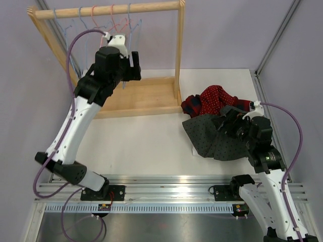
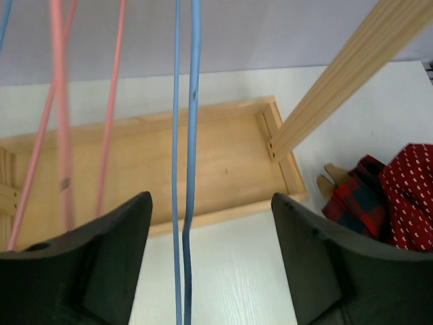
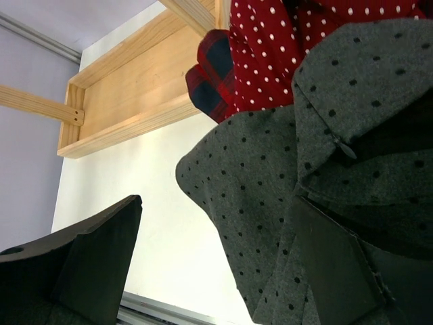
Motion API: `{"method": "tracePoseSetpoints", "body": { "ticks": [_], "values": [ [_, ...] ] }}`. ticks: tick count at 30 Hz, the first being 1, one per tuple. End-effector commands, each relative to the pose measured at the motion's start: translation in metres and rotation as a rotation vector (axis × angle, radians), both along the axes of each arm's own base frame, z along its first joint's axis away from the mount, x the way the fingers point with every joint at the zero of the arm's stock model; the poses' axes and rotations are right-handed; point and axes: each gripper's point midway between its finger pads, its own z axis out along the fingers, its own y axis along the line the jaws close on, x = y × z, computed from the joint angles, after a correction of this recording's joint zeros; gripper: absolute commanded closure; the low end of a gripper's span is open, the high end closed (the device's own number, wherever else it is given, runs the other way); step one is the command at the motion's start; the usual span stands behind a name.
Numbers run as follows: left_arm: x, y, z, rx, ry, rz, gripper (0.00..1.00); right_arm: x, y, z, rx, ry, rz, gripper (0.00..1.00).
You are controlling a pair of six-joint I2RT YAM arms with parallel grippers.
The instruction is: Remove the skirt from the hanger
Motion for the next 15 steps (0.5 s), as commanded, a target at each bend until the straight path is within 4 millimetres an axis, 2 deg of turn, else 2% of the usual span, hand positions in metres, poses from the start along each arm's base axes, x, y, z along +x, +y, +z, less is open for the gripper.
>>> {"method": "tracePoseSetpoints", "body": {
  "ticks": [1,2,3,5,6,7,8,9,10,11,12,13,14,15],
  "values": [
    [-0.045,0.022,0.035,-0.052,-0.103,-0.001,0.15,0.002,-0.002,0.044,-0.053,-0.115,0.02,0.01],
    [-0.053,0.027,0.036,-0.055,-0.111,0.0,0.08,0.004,-0.004,0.047,-0.064,-0.117,0.012,0.01],
    [-0.072,0.036,0.034,-0.054,-0.124,-0.002,0.01,0.004,-0.009,0.059,-0.078,-0.14,-0.015,0.01],
    [-0.089,0.047,0.027,-0.045,-0.125,0.005,0.01,0.005,-0.012,0.07,-0.087,-0.164,-0.026,0.01],
    [-0.112,0.058,0.037,-0.063,-0.169,0.003,0.01,0.005,-0.014,0.08,-0.072,-0.182,-0.049,0.01],
    [-0.117,0.06,0.015,-0.044,-0.133,-0.002,0.01,0.005,-0.016,0.084,-0.06,-0.186,-0.065,0.01],
    [-0.128,0.064,0.011,-0.052,-0.139,-0.009,0.01,0.003,-0.016,0.088,-0.05,-0.2,-0.07,0.0],
    [-0.149,0.073,0.017,-0.079,-0.187,-0.014,0.01,0.003,-0.018,0.094,-0.04,-0.223,-0.082,0.01],
    [-0.159,0.075,0.008,-0.089,-0.189,-0.028,0.01,0.002,-0.019,0.098,-0.033,-0.245,-0.094,0.01],
    [-0.163,0.076,-0.022,-0.075,-0.147,-0.033,0.01,0.0,-0.024,0.109,-0.018,-0.296,-0.122,0.01],
    [-0.168,0.077,-0.032,-0.091,-0.151,-0.032,0.01,-0.002,-0.025,0.108,-0.004,-0.304,-0.133,0.01],
    [-0.182,0.085,-0.05,-0.103,-0.167,-0.025,0.01,-0.004,-0.025,0.11,0.006,-0.322,-0.135,0.01],
    [-0.185,0.087,-0.058,-0.115,-0.183,-0.02,0.01,-0.012,-0.023,0.122,0.025,-0.383,-0.117,0.01],
    [-0.191,0.092,-0.063,-0.141,-0.204,-0.004,0.01,-0.014,-0.021,0.118,0.024,-0.394,-0.104,0.01]
  ]
}}
